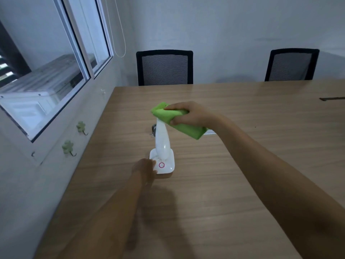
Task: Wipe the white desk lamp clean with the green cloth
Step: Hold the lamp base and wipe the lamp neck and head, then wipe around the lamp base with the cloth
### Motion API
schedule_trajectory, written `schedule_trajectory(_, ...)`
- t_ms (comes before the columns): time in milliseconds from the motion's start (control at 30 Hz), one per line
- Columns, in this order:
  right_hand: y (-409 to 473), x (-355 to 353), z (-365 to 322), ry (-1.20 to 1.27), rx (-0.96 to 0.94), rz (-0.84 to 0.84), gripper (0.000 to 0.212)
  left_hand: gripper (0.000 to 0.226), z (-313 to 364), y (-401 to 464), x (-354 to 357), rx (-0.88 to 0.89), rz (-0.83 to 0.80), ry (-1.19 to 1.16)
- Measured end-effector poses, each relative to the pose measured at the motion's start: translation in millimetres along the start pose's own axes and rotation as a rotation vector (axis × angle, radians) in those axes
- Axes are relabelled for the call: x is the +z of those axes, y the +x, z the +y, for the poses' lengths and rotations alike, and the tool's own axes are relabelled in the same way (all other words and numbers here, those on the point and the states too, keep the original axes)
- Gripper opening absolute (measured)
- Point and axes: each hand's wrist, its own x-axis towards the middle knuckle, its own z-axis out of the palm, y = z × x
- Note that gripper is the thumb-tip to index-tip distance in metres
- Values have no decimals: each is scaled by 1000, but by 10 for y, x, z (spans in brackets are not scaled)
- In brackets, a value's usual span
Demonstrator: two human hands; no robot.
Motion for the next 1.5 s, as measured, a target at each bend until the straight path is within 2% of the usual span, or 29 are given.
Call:
schedule_trajectory(133, 64, -48, 18, 28, 29, 142, 51, 50, 12, 5, -27, 16, -13, 27)
schedule_trajectory(200, 31, -42, -14, 95, -12, 127, 50, 49, 3, 11, -3, 17, -22, 76)
schedule_trajectory(333, 1, 54, -31, 90, -21, -12, 48, 45, 5, 13, 5, 26, -22, 110)
schedule_trajectory(500, 61, 33, 69, 54, 96, 110, 52, 52, -12, 34, 7, 37, -59, 108)
schedule_trajectory(633, 32, 55, 55, 403, 86, 108, 50, 49, -8, 17, 16, 34, -33, 119)
schedule_trajectory(733, 80, 166, 116, 379, 146, 64, 52, 49, 2, -28, -6, 14, -36, 43)
schedule_trajectory(933, 146, 417, 504, 484, 350, 245, 57, 46, -40, -75, 70, -15, 53, -228)
schedule_trajectory(1100, 70, 891, 983, 365, 499, 231, 77, 51, -123, -129, 143, 65, 87, -205)
schedule_trajectory(1200, 5, 1192, 1161, 265, 516, 182, 71, 59, -336, -215, 344, 82, 153, -137)
schedule_trajectory(1400, 160, 1493, 1225, 91, 471, 177, 65, 70, -964, -676, 669, -153, 258, -14)
schedule_trajectory(1500, 263, 1612, 1200, -16, 387, 124, 61, 77, -1137, -847, 797, -204, 237, 1)
